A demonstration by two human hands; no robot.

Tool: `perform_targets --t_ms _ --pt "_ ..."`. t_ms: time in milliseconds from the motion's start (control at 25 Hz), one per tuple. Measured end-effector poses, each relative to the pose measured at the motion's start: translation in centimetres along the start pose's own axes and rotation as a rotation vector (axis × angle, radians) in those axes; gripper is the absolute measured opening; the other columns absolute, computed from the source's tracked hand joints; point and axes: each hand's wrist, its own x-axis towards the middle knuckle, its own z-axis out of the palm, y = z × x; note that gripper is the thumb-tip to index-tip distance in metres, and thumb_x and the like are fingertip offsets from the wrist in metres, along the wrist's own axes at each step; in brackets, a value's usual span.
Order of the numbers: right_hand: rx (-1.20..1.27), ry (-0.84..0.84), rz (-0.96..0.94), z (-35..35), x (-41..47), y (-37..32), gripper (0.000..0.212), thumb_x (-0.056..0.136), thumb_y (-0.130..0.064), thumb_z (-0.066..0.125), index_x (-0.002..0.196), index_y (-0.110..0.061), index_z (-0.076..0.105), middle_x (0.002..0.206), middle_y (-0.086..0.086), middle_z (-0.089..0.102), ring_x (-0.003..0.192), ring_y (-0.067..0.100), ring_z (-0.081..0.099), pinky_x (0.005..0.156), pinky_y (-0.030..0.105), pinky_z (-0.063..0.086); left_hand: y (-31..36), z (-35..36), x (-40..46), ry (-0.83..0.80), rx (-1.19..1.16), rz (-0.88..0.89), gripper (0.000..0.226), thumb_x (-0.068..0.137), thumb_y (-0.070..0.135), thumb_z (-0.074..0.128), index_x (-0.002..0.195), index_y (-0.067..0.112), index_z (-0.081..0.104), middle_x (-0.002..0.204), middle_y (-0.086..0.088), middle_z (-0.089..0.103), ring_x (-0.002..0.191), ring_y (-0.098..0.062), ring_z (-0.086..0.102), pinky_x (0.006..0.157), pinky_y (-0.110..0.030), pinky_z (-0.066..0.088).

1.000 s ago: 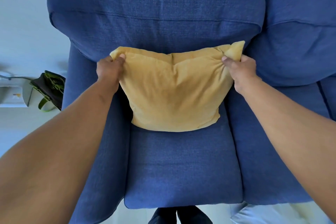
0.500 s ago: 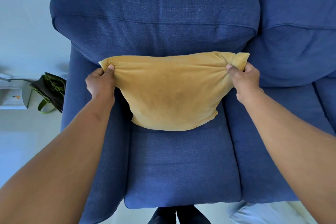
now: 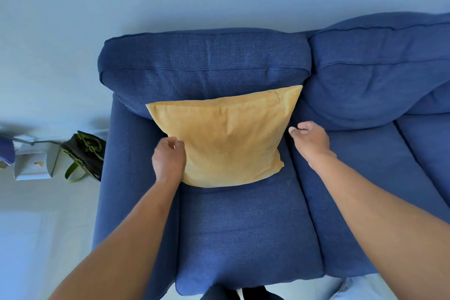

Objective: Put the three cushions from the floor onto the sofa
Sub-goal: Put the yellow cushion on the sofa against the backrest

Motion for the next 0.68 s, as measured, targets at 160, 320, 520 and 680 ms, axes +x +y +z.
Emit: perform_targets --t_ms 160,320,520,680 --pt "-0.146 -0.004 -0.081 -2.5 -4.5 1.5 0.054 0.105 -0.039 0.052 0.149 -0.008 0.050 0.150 0.013 0.059 0.139 0.033 0.053 0.111 0.044 0.043 0.8 2.5 -5.0 -0.178 0.273 0.318 0.047 0.107 0.034 0.052 0.148 0.014 0.058 0.148 -0.007 0.065 0.132 -0.028 0.063 0.104 -0.039 0.051" --pt "-0.215 0.104 -0.078 -5.7 -8.8 3.5 0.054 0.108 -0.037 0.047 0.149 -0.002 0.047 0.158 0.016 0.048 0.149 0.033 0.040 0.116 0.047 0.036 3.5 5.5 -8.8 -0.363 0.436 0.675 0.054 0.109 0.033 0.051 0.156 0.007 0.049 0.165 -0.010 0.048 0.154 -0.028 0.042 0.126 -0.044 0.034" --pt "-0.368 0.236 -0.069 -9.5 -14.2 7.8 0.067 0.109 -0.044 0.041 0.161 -0.005 0.027 0.175 0.014 0.013 0.163 0.028 0.004 0.127 0.050 0.022 7.3 9.7 -15.1 -0.516 0.488 0.973 0.062 0.110 0.037 0.046 0.162 0.005 0.037 0.174 -0.009 0.032 0.165 -0.025 0.017 0.132 -0.041 0.019" --pt "-0.415 0.372 0.030 -13.7 -19.3 13.6 0.073 0.108 -0.048 0.041 0.164 -0.006 0.019 0.176 0.014 0.006 0.163 0.029 -0.001 0.127 0.055 0.018 7.9 13.7 -21.9 -0.658 0.564 1.152 0.071 0.109 0.041 0.047 0.167 0.004 0.026 0.178 -0.010 0.019 0.167 -0.025 0.007 0.134 -0.045 0.011"
